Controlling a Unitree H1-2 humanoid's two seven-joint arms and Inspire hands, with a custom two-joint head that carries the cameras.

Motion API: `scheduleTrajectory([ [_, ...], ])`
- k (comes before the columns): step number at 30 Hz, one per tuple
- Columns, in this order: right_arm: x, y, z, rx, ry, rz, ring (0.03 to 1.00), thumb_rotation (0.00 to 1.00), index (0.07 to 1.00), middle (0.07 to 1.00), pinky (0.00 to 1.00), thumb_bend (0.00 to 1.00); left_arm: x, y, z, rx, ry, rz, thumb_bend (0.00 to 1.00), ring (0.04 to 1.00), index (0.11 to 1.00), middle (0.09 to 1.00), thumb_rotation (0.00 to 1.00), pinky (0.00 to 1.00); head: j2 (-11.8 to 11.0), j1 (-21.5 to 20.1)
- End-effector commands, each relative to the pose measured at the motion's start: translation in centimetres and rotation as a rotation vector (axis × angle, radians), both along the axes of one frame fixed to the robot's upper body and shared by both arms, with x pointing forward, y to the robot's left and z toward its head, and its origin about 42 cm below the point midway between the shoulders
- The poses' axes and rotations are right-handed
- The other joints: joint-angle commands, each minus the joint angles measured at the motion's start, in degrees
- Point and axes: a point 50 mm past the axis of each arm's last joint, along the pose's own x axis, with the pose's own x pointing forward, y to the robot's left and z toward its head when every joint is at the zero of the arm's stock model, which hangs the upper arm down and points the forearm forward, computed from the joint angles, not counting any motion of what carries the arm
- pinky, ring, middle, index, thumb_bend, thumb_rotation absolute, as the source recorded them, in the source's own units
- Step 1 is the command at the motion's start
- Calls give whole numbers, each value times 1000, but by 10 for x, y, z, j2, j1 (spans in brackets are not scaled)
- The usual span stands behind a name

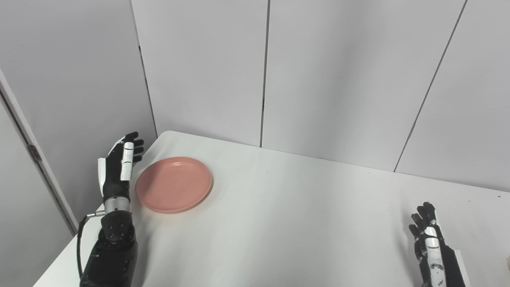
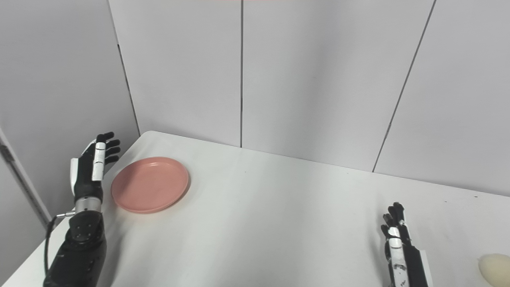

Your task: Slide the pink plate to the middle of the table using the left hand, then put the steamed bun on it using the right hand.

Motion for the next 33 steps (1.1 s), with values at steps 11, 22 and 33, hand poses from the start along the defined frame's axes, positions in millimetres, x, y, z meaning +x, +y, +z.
scheduleTrajectory([
  [11,-12,-10,-17,-12,43,-19,1000,939,1000,1000,1000,525,15,23,17,8,-25,-31,748,851,834,840,1000,836,1,2],
  [22,-12,-11,-17,-13,47,-19,1000,917,1000,1000,1000,543,25,0,-5,-37,75,-98,770,873,830,841,1000,911,3,2],
  [33,-13,-12,-16,-8,37,-21,1000,913,1000,1000,1000,522,35,-31,-22,-154,124,-252,772,872,841,837,1000,967,8,-1],
])
